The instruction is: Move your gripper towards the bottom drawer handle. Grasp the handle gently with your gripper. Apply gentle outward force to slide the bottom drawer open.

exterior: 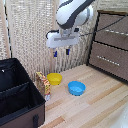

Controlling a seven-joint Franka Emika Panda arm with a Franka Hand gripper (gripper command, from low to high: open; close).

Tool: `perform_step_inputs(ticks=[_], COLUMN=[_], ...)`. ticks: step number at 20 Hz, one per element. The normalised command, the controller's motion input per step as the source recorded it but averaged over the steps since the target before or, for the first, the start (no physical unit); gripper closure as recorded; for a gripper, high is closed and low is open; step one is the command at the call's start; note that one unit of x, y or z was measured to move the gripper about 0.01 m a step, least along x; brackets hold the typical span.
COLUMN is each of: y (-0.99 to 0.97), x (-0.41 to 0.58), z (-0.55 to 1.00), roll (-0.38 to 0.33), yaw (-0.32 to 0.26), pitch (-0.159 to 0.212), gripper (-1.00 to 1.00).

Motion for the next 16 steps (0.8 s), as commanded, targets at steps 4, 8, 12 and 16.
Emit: perform_step_inputs(ticks=[4,8,12,16], y=[-0.10,-0.27,-0.29,-0.29], x=[0.000,0.000,0.000,0.006], z=[0.00,0.00,0.00,0.00], roll=[-0.349,-0.375,-0.375,-0.369], yaw=[0.057,0.063,0.057,0.072], pitch=[0.000,0.000,0.000,-0.001], gripper=[-1.00,-1.00,-1.00,-1.00])
